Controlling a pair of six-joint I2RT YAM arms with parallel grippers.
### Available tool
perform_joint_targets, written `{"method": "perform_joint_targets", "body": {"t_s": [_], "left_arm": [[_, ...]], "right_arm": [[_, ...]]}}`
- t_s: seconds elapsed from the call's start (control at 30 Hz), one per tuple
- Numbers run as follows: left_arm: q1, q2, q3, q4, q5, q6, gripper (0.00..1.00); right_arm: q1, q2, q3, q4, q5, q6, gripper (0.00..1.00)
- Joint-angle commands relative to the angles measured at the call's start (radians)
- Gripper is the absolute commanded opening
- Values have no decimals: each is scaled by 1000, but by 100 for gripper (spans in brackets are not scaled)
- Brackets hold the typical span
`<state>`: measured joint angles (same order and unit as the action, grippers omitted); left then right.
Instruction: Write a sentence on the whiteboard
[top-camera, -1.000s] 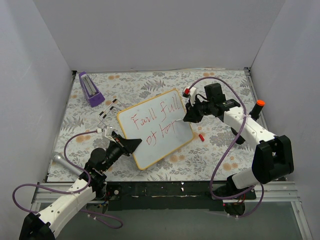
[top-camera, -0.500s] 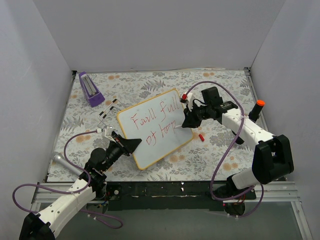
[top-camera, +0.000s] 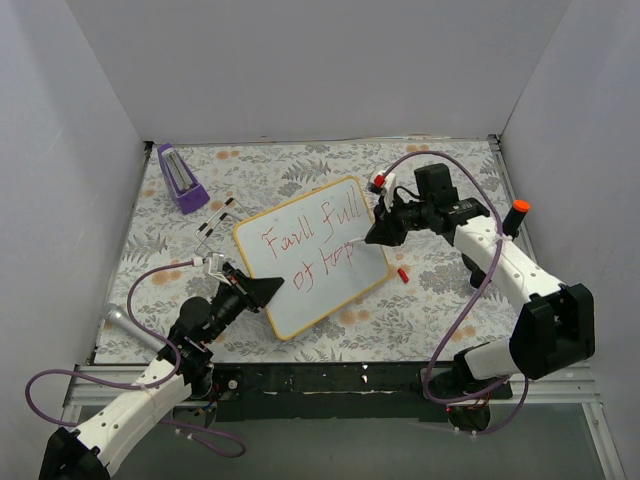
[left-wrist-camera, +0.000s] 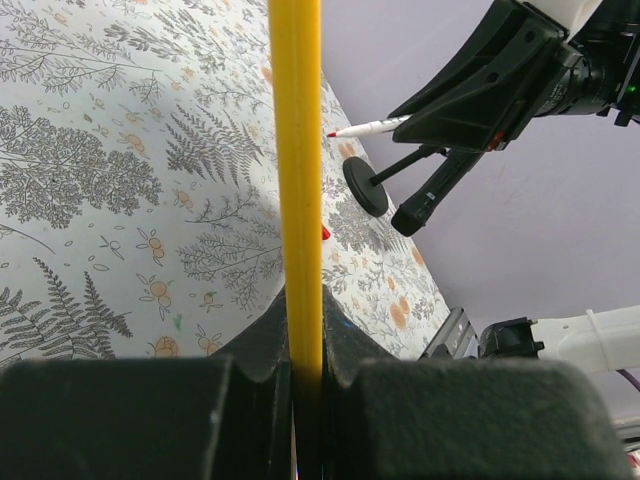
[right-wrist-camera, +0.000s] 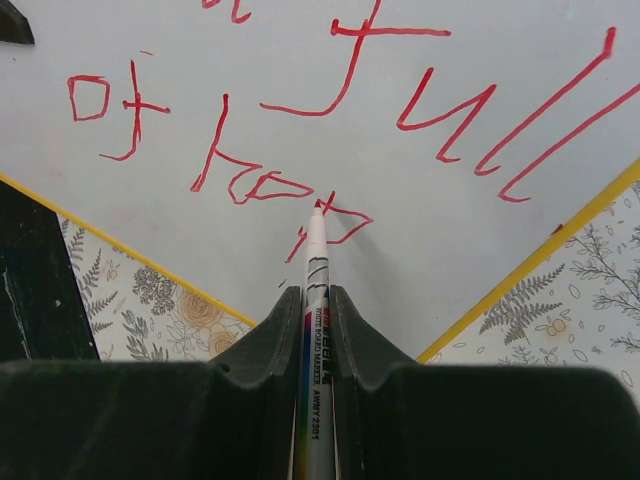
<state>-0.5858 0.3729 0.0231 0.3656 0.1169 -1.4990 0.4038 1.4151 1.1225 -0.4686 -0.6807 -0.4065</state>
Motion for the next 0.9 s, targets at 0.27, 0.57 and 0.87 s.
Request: {"method": "perform_joint_targets", "body": {"t_s": [0.27,0.57,0.87], "left_arm": [[-2,-68,-35,145,0,-18,0],[-2,-65,-37,144,1,-20,0],[-2,-57,-34,150,1,-20,0]], "right_arm": [[-89,-110,-46,44,-71,17,1],[-123,-131,-67,73,-85,23,1],[-143,-136,-89,94,-97,29,1]]}}
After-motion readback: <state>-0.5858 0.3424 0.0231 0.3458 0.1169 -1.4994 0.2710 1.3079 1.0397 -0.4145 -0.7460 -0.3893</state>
